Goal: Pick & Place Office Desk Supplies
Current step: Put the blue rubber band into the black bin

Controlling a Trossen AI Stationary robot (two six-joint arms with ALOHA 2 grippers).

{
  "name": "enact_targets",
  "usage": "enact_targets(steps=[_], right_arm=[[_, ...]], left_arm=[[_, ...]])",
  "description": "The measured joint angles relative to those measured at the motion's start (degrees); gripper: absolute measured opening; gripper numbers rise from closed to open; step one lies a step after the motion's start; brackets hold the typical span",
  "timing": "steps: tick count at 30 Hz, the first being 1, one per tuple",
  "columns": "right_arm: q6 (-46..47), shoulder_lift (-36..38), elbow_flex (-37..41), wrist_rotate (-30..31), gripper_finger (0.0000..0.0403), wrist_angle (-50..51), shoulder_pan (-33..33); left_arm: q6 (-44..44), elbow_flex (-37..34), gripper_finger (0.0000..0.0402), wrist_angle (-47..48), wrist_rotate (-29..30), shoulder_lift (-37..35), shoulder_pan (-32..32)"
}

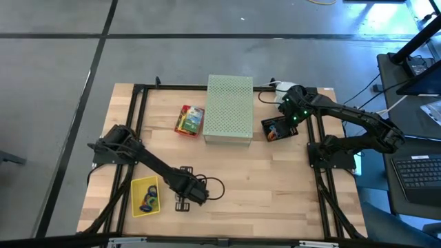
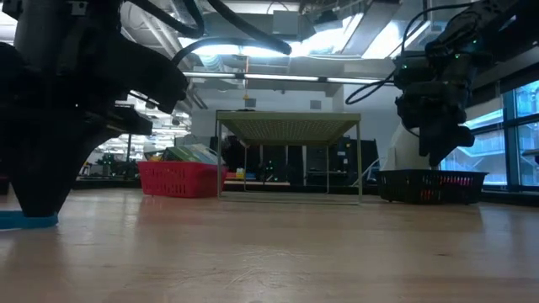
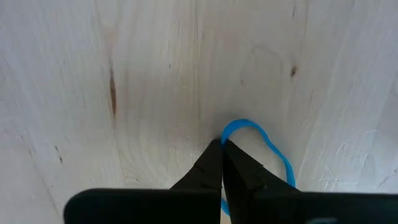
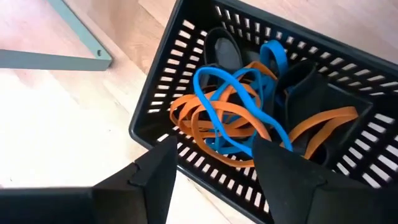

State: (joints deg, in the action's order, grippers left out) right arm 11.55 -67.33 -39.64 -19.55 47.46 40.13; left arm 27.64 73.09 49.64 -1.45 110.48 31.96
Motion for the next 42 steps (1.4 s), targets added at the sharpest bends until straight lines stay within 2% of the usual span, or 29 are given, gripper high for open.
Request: enact_targets(steps=[6, 13, 16, 25, 29, 33, 37, 42], right_arm=[[0.14, 2.11, -0.03, -0.9, 0.0199, -0.01, -0.01], [0.42, 6.56, -2.69, -1.34, 0.0187, 2.77, -0.09], [0.41, 8.28, -4.3, -3.61, 0.0183, 3.84, -0.72], [4.4, 14.44, -11.71, -5.89, 0.0169, 2.99, -6.1], [9.53, 16.23, -15.12, -7.92, 0.0161, 0.27, -9.64], [15.17, 16.91, -18.03, -7.93, 0.0156, -4.46, -13.59], [20.71, 16.73, -18.9, -7.19, 0.0152, -11.89, -17.95], [24.11, 16.06, -18.91, -3.47, 0.0148, -17.3, -21.99]], left_arm=[[0.9, 0.91, 0.0002, 1.34, 0.34, -2.11, -0.91], [2.9, 0.97, 0.0002, 1.55, 3.78, -8.92, -2.54], [4.77, 0.99, 0.0002, 1.58, 5.43, -12.67, -3.41], [11.46, 1.06, 0.0002, 0.37, 16.71, -25.84, -7.35], [9.45, 1.06, 0.0002, -5.74, 21.08, -30.23, -10.99], [3.53, 1.08, 0.0002, -13.59, 22.38, -32.56, -15.44], [-3.05, 1.08, 0.0002, -22.24, 20.04, -32.97, -20.39], [-7.7, 1.08, 0.0002, -30.02, 15.33, -32.66, -24.88]])
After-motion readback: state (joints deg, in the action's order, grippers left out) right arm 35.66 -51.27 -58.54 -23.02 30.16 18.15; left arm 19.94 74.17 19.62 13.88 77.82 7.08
